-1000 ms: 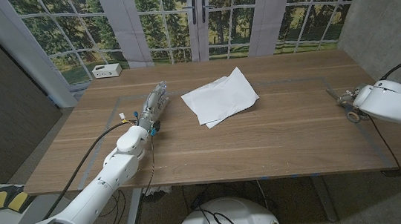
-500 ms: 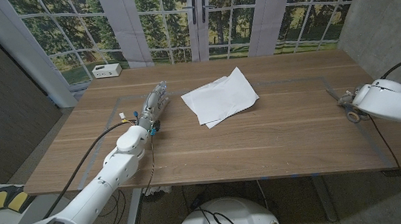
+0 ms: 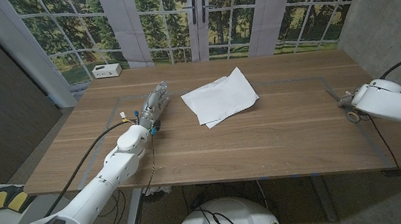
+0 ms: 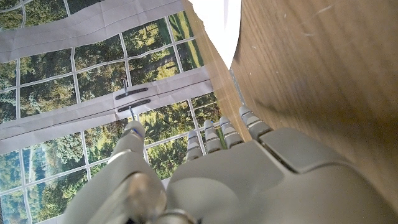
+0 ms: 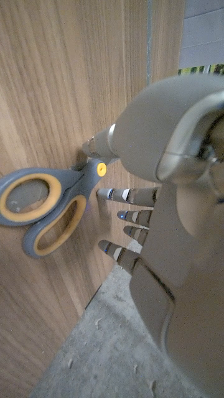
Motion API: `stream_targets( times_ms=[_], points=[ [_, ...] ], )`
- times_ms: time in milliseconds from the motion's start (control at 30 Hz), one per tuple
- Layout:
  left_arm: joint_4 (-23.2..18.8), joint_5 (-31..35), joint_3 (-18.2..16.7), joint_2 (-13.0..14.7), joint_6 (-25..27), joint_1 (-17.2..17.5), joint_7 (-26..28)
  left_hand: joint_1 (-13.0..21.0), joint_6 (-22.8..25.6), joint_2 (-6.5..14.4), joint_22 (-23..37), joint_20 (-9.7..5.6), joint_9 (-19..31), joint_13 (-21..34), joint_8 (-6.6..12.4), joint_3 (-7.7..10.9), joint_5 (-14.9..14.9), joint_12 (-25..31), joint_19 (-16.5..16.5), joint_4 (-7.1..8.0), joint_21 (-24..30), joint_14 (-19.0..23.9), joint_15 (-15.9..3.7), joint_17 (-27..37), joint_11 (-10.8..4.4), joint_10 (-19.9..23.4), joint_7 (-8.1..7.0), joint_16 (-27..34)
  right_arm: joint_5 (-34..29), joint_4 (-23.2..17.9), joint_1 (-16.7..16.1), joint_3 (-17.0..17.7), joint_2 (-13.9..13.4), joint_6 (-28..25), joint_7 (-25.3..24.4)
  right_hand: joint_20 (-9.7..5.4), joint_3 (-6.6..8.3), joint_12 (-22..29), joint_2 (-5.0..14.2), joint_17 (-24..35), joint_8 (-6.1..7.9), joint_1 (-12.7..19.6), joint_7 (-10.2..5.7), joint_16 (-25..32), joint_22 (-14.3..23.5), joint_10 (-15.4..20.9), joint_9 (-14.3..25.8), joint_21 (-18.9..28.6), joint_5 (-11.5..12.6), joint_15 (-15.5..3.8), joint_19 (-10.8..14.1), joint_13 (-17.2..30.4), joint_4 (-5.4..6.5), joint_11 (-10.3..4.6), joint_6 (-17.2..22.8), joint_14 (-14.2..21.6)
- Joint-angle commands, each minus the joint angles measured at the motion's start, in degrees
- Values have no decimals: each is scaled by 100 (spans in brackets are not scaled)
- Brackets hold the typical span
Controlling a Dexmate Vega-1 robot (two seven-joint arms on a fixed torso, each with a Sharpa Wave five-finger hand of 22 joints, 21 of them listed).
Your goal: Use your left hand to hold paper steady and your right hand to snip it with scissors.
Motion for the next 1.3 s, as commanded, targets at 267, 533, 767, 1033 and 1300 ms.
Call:
stream_targets(
  times_ms=[267, 533, 767, 1033, 1300],
  points=[
    [48, -9, 6, -29, -11, -5, 0, 69, 31, -14, 9, -20, 11, 18, 2, -12, -2, 2, 37, 1, 15, 53, -245, 22, -21, 50, 11, 9, -423, 110, 147, -376, 213, -123, -77, -68, 67, 99, 18, 12, 89, 84, 26, 64, 7, 154, 20, 37, 33, -71, 67, 22, -6, -25, 193, 44],
    [24, -11, 1, -16, -3, 14, 10, 69, 27, -13, 9, -21, 11, 19, -1, -14, -2, 0, 36, 2, 14, 52, -245, 22, -18, 49, 11, 7, -662, 120, 167, -569, 302, -227, -150, -99, 103, 156, 1, 0, 164, 164, -1, 101, 4, 313, 46, 73, 46, -139, 177, 17, -36, -86, 381, 145],
    [28, -16, -1, -17, -3, 16, 9, 68, 27, -13, 9, -21, 11, 19, -2, -16, -2, 0, 36, 4, 14, 55, -251, 22, -22, 51, 8, 7, -772, 98, 89, -618, 377, -271, -254, -146, 134, 181, -19, -10, 274, 242, -61, 123, 2, 405, 106, 87, 61, -181, 257, 13, -55, -121, 612, 229],
    [53, -18, 9, -33, -22, 9, -13, 65, 37, -10, 10, -18, 12, 20, 0, -18, -1, 0, 37, 8, 14, 58, -247, 23, -17, 55, 14, 7, -735, 52, -89, -485, 424, -279, -413, -218, 205, 181, -31, -23, 546, 420, -488, 125, 3, 480, 379, 82, 86, -310, 342, 11, -76, -264, 977, 308],
    [60, -22, 6, -42, -44, 30, -5, 59, 41, -12, 10, -20, 12, 20, 1, -22, 0, -1, 35, 12, 13, 58, -246, 24, -19, 57, 13, 7, -731, 38, -225, -386, 500, -280, -622, -343, 344, 188, -41, -26, 920, 819, -524, 136, 7, 618, 738, 84, 129, -427, 415, 19, -154, -376, 1313, 384]
  ],
)
